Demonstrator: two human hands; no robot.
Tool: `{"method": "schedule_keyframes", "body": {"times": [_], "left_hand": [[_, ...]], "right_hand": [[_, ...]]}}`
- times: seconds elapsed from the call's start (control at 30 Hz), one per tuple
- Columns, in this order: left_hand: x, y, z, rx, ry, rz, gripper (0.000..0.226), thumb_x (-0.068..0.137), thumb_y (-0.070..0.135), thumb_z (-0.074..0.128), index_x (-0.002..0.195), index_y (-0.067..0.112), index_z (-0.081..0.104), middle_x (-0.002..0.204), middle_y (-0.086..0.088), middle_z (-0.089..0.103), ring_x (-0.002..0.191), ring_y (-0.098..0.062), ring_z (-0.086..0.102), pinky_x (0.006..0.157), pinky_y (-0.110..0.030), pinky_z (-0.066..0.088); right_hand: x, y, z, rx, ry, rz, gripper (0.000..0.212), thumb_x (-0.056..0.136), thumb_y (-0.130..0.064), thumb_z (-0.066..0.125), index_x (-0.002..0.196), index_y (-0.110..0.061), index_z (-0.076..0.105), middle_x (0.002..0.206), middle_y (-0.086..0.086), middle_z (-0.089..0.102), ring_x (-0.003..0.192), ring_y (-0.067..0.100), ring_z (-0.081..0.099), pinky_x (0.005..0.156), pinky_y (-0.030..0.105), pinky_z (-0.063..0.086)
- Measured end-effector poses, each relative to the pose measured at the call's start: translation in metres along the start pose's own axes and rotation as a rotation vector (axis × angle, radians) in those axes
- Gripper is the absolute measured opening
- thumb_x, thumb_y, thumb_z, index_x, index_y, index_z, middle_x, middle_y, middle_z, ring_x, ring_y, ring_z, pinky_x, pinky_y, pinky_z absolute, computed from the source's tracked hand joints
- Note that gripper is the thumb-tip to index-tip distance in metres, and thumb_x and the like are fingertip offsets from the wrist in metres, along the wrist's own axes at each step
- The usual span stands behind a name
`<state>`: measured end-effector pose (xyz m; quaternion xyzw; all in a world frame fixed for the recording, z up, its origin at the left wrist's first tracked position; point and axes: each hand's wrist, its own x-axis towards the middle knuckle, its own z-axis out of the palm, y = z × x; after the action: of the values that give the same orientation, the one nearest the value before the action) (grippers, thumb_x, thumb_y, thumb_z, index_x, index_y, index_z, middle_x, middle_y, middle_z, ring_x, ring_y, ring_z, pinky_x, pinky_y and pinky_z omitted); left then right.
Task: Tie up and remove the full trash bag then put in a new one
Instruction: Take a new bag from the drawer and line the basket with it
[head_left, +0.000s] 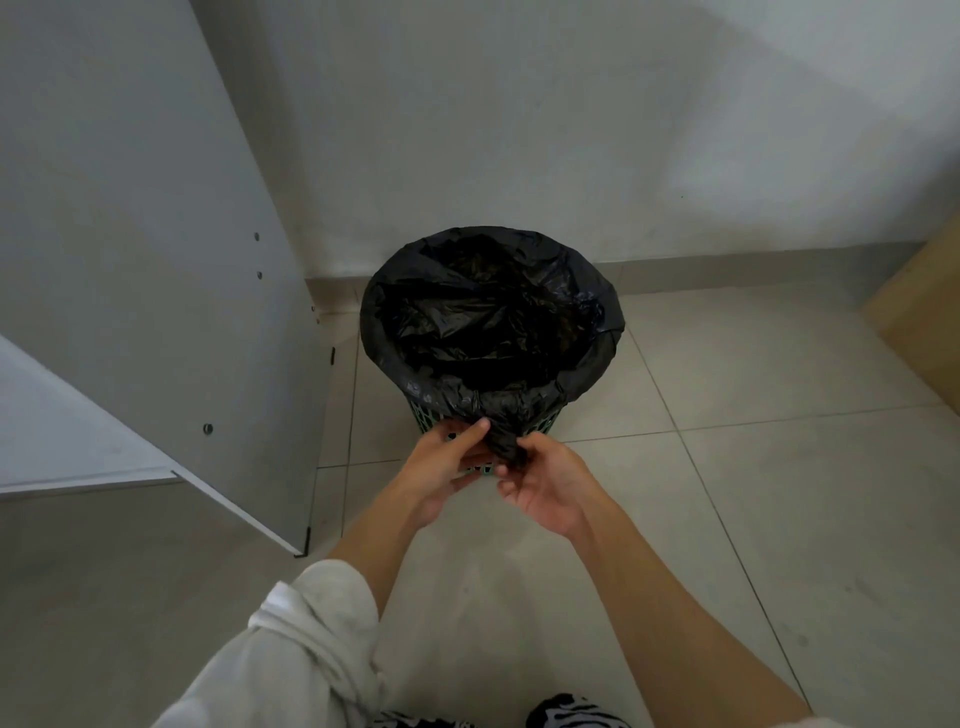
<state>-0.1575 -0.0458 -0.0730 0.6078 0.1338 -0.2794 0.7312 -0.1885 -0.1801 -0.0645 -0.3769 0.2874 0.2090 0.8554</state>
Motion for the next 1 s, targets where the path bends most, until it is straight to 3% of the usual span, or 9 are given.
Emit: {"method": "schedule_keyframes", "body": {"times": [0.17,0.4,0.47,0.57,0.67,0.73,0.8,0.9,1.0], "left_hand": [[0.004,0.005,-0.002,0.005,-0.074,0.002,0.039,0.092,0.023,0.058,0.128,0.015,0.047,0.117,-0.007,0.065,0.109,-0.018,0.06,0.101,-0.041,0.041],[0.005,0.004,-0.005,0.053,-0.199,-0.042,0.034,0.095,0.027,0.052,0.127,0.027,0.042,0.118,-0.007,0.067,0.115,-0.019,0.059,0.104,-0.043,0.039],[0.005,0.004,-0.004,-0.031,-0.216,-0.053,0.03,0.095,0.022,0.052,0.124,0.024,0.044,0.114,-0.01,0.068,0.112,-0.02,0.06,0.101,-0.042,0.039],[0.009,0.003,0.0,-0.126,-0.112,-0.043,0.029,0.09,0.008,0.058,0.118,0.013,0.052,0.105,-0.011,0.067,0.099,-0.022,0.062,0.093,-0.038,0.045],[0.014,0.004,0.001,-0.09,0.028,0.007,0.027,0.081,0.0,0.066,0.108,0.003,0.061,0.103,-0.013,0.067,0.098,-0.024,0.06,0.086,-0.032,0.047],[0.015,0.006,0.001,-0.07,0.098,0.041,0.023,0.077,-0.003,0.069,0.098,0.003,0.064,0.098,-0.01,0.068,0.092,-0.02,0.062,0.078,-0.026,0.05],[0.017,0.006,0.001,-0.052,0.146,0.069,0.022,0.073,-0.005,0.072,0.093,0.003,0.065,0.094,-0.01,0.069,0.091,-0.022,0.064,0.074,-0.025,0.049],[0.019,0.005,0.0,-0.021,0.192,0.09,0.022,0.067,-0.003,0.076,0.086,0.004,0.068,0.095,-0.014,0.071,0.097,-0.028,0.065,0.088,-0.036,0.052],[0.017,0.006,-0.001,-0.017,0.211,0.097,0.023,0.065,-0.004,0.078,0.085,0.003,0.069,0.096,-0.015,0.071,0.098,-0.028,0.066,0.093,-0.037,0.051]], "right_hand": [[0.0,0.0,-0.002,-0.029,0.019,0.093,0.019,0.095,-0.016,0.044,0.089,-0.002,0.054,0.06,0.009,0.054,0.045,0.015,0.05,0.04,0.022,0.042],[-0.002,0.007,-0.002,-0.003,0.028,0.136,0.02,0.092,-0.024,0.057,0.089,-0.004,0.058,0.054,0.006,0.053,0.041,0.012,0.049,0.038,0.018,0.042],[-0.002,0.009,-0.003,-0.011,0.05,0.135,0.019,0.09,-0.023,0.06,0.089,-0.005,0.059,0.056,0.006,0.055,0.043,0.013,0.05,0.038,0.019,0.043],[-0.004,0.009,-0.006,-0.124,0.094,0.106,0.015,0.089,-0.018,0.062,0.088,-0.003,0.058,0.058,0.007,0.056,0.047,0.013,0.05,0.041,0.02,0.043],[-0.008,0.006,-0.009,-0.403,0.19,-0.118,0.004,0.089,-0.006,0.06,0.087,-0.007,0.056,0.064,0.007,0.055,0.052,0.015,0.048,0.046,0.024,0.04],[-0.008,0.005,-0.011,-0.563,0.265,-0.375,0.01,0.085,-0.006,0.063,0.091,-0.01,0.056,0.074,0.007,0.056,0.06,0.016,0.051,0.047,0.025,0.04],[-0.007,0.008,-0.008,-0.742,0.227,-0.53,0.024,0.077,-0.016,0.075,0.093,-0.015,0.057,0.085,0.003,0.06,0.07,0.015,0.054,0.051,0.023,0.043],[-0.001,0.021,-0.004,-1.018,0.229,-0.656,0.022,0.075,-0.025,0.077,0.089,-0.018,0.062,0.083,-0.005,0.064,0.074,0.01,0.057,0.06,0.014,0.043],[0.004,0.025,0.001,-0.946,0.276,-0.713,0.009,0.081,-0.018,0.072,0.082,-0.011,0.066,0.068,-0.001,0.062,0.062,0.011,0.054,0.06,0.029,0.047]]}}
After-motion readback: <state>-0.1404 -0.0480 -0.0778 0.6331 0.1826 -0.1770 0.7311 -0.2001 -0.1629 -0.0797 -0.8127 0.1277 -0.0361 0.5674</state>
